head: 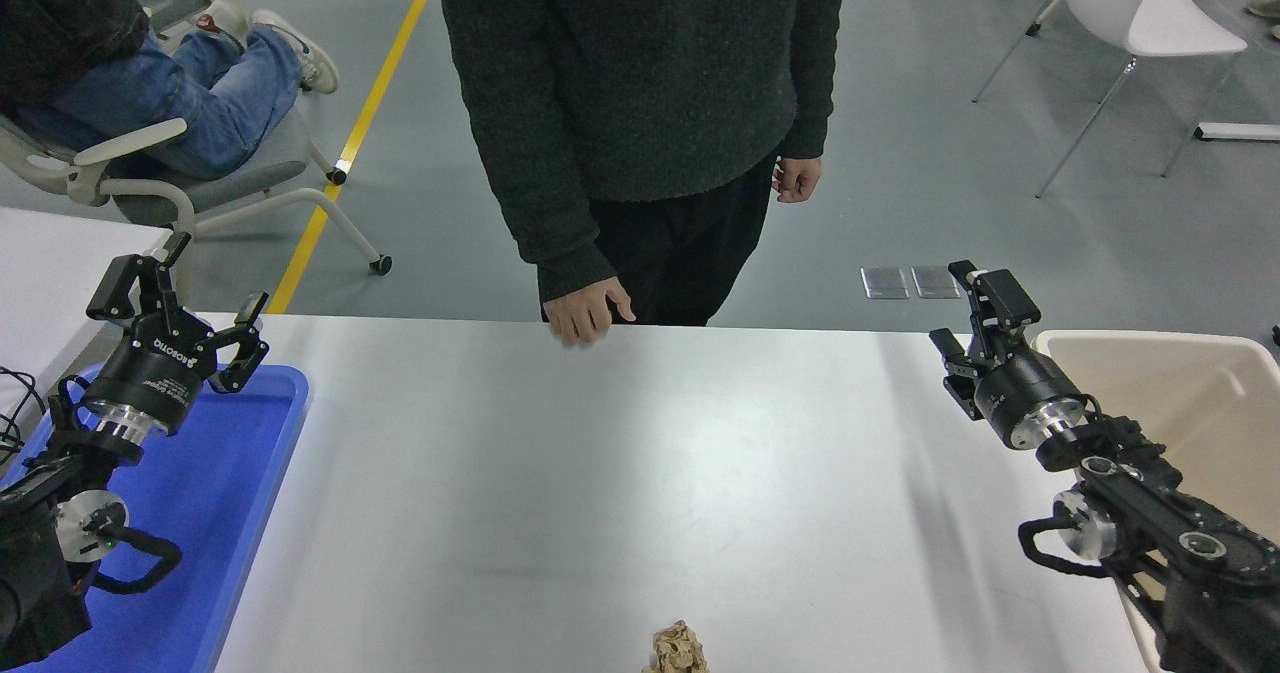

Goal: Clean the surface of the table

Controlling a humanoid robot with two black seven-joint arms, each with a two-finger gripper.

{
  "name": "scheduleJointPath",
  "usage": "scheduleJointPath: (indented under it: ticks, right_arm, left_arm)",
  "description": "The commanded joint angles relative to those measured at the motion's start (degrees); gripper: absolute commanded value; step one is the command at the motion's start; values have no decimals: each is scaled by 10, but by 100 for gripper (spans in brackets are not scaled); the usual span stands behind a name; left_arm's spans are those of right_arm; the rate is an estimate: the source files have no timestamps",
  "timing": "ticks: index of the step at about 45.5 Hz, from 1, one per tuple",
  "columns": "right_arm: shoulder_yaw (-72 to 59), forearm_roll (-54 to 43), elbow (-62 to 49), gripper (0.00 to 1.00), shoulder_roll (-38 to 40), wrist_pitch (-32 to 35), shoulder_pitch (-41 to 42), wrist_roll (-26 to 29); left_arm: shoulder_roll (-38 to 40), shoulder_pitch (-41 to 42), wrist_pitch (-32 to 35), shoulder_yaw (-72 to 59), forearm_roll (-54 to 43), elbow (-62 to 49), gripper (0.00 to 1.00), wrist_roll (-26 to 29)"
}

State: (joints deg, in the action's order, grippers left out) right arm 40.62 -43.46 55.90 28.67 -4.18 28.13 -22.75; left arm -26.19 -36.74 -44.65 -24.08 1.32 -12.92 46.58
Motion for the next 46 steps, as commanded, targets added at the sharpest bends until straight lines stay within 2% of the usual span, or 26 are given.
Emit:
scheduleJointPath:
  ticks: [1, 9, 15, 20, 26, 33, 46]
  right_arm:
    - [-126, -57, 118, 100, 142, 0, 25, 1]
    - [-172, -154, 221, 100, 264, 10, 53, 4]
    - [-200, -183, 274, 100, 343, 61, 69, 4]
    - [-201, -217, 315, 100, 391, 94, 72, 5]
    - [-201, -305, 367, 100, 438, 115, 72, 4]
    - [-201, -383, 426, 100, 469, 141, 72, 7]
    - [-202, -387, 441, 100, 457, 182, 72, 46]
  left_arm:
    - [0, 0, 0, 0, 0, 0, 100, 0]
    - [0, 0, 0, 0, 0, 0, 100, 0]
    - [0, 0, 0, 0, 0, 0, 100, 0]
    - [0, 0, 0, 0, 0, 0, 100, 0]
    - [0, 0, 0, 0, 0, 0, 100, 0]
    - [0, 0, 0, 0, 0, 0, 100, 0]
    - [0, 0, 0, 0, 0, 0, 100, 0]
